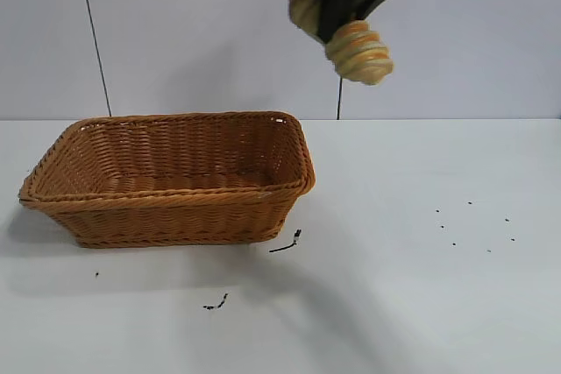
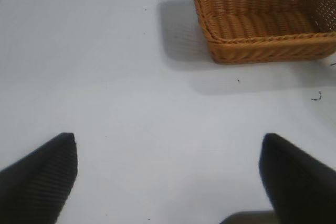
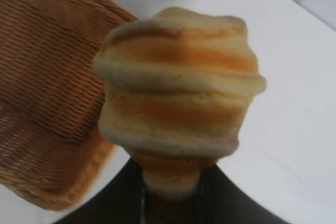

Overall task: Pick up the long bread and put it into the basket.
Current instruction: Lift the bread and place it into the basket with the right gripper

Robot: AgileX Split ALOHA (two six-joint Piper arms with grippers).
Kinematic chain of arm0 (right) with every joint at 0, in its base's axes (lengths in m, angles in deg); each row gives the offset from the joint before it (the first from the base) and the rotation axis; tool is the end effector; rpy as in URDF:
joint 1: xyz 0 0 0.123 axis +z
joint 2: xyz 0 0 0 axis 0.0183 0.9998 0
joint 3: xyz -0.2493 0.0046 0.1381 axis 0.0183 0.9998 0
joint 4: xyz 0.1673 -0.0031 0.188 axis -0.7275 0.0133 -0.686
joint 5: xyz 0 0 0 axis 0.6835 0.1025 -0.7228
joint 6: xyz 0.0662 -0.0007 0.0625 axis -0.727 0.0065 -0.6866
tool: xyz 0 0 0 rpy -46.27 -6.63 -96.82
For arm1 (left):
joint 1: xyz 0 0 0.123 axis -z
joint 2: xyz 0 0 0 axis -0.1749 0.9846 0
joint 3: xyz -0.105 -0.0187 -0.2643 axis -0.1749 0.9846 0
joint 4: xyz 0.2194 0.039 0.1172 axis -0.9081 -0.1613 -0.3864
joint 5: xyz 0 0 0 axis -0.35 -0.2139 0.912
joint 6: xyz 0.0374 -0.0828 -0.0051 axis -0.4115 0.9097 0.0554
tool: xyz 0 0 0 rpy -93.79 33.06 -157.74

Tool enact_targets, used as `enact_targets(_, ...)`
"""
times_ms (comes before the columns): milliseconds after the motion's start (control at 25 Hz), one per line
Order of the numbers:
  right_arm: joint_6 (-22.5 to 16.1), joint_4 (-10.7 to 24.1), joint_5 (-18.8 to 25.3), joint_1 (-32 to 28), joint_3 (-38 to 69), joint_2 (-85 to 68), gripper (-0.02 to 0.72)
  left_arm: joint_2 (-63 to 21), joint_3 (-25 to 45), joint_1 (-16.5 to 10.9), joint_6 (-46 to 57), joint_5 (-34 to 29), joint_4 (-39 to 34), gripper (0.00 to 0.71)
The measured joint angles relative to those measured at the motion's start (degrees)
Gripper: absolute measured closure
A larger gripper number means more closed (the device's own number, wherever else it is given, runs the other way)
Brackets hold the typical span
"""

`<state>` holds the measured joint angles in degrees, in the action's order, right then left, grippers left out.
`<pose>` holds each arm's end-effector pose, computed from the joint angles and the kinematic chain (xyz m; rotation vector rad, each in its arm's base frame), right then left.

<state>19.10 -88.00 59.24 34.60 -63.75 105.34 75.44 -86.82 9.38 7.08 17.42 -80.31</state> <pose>0.4119 0.2807 0.2802 -1.4125 2.1420 0.0977 -0.0059 -0.0016 0.2778 0.0245 2.0350 0.0067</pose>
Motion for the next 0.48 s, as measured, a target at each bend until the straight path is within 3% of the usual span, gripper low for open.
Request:
enact_targets(240,18.9,0.8,-10.2,5.4,0.1,2.3,0.593,0.0,0.0,0.0,0.0,0.0,0.0,0.017)
enact_targets(360,24.2,-0.5,-12.4,5.8,0.2,4.1,0.593,0.0,0.0,0.0,0.0,0.0,0.0,0.017)
enact_targets(480,27.1,-0.7,-13.2,5.8,0.2,7.1,0.593,0.0,0.0,0.0,0.0,0.0,0.0,0.017)
